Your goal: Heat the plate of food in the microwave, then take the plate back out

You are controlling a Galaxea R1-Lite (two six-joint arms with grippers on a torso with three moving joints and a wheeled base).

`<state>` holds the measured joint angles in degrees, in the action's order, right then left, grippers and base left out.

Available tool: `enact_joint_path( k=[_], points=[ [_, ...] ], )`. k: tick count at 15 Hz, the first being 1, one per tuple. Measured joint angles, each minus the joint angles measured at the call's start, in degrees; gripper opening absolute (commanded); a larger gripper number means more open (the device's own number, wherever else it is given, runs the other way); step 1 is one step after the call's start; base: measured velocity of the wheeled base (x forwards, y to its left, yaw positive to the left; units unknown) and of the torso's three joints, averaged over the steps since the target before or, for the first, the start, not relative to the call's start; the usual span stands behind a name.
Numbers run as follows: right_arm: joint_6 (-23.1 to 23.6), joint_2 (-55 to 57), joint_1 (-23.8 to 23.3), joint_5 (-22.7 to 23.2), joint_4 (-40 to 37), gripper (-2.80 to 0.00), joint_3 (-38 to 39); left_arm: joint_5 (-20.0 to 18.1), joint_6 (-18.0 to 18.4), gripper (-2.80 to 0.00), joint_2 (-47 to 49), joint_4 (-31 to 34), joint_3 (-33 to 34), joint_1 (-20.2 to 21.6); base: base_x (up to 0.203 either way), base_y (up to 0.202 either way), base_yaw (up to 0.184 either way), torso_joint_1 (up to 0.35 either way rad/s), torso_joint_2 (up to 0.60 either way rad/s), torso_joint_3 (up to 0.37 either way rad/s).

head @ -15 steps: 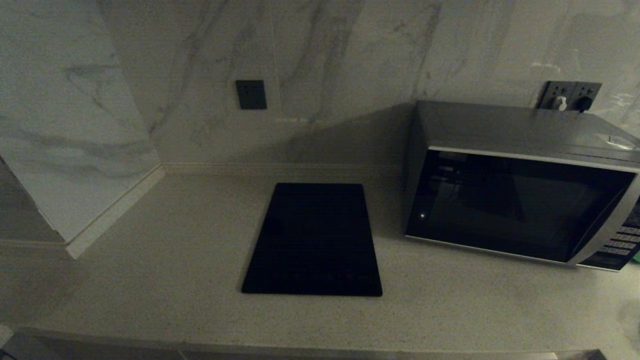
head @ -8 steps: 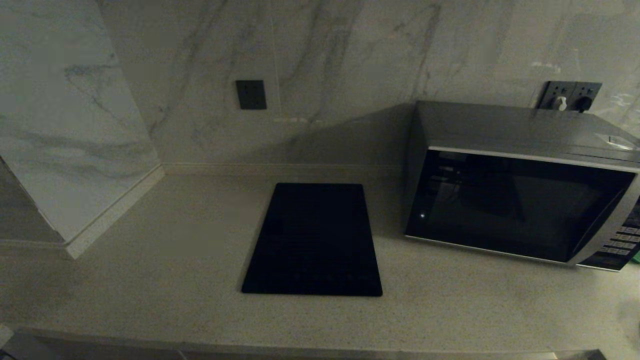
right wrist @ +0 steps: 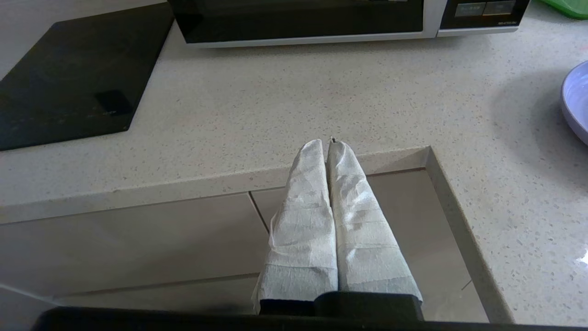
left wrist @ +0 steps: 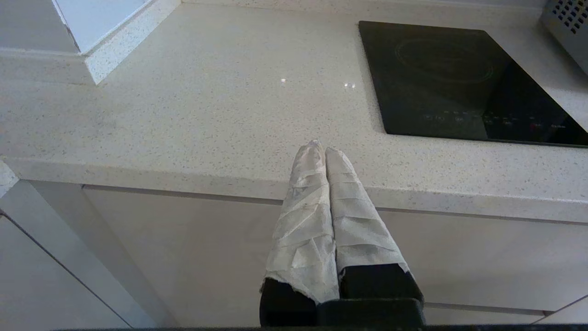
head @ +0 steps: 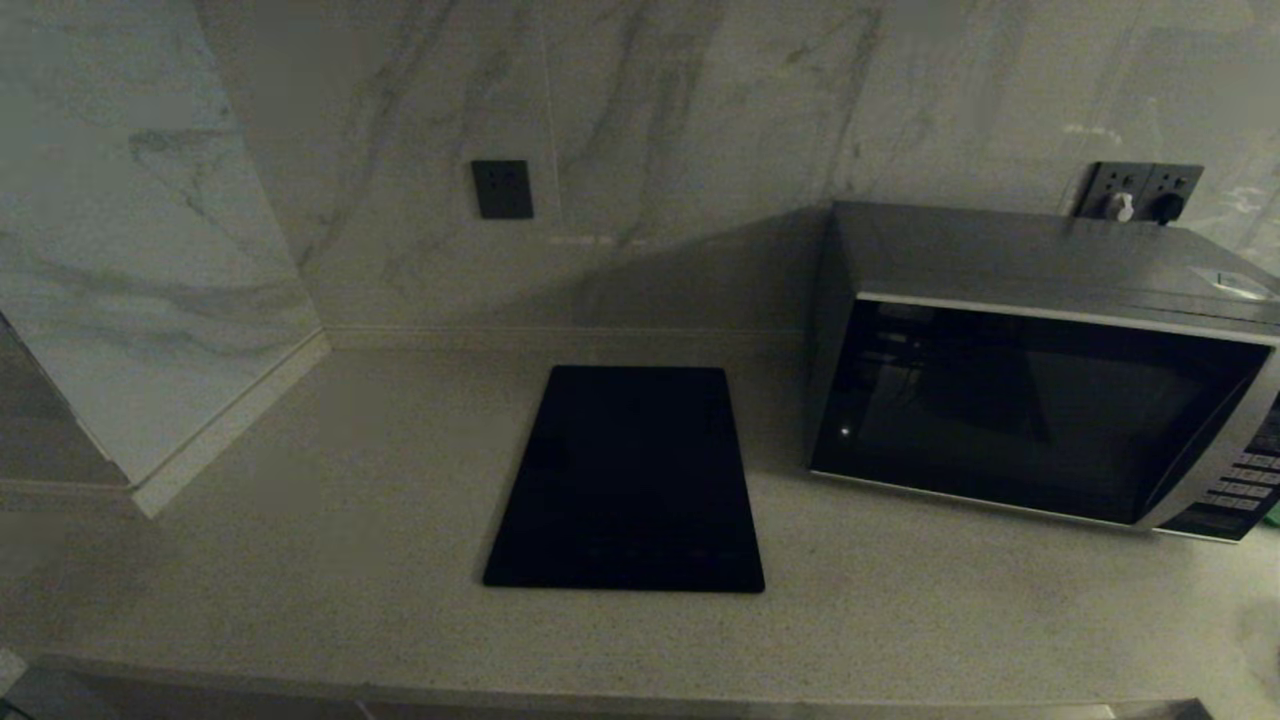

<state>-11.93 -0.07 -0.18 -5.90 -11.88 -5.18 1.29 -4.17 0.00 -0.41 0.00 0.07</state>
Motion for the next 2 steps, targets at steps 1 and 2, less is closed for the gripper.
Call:
enact_joint_path(
  k=[1, 2],
  points=[
    [-0.05, 0.00, 0.00, 0.00, -0.01, -2.80, 0.00, -0.02, -0.01, -2.80, 0.00, 0.00, 0.00, 0.00, 0.000, 0.000, 0.000, 0.000, 0.00, 0.000],
    [-0.05, 0.00, 0.00, 0.01, 0.00, -2.80, 0.00, 0.00, 0.00, -2.80, 0.00, 0.00, 0.00, 0.09, 0.000, 0.000, 0.000, 0.000, 0.00, 0.000]
  ],
)
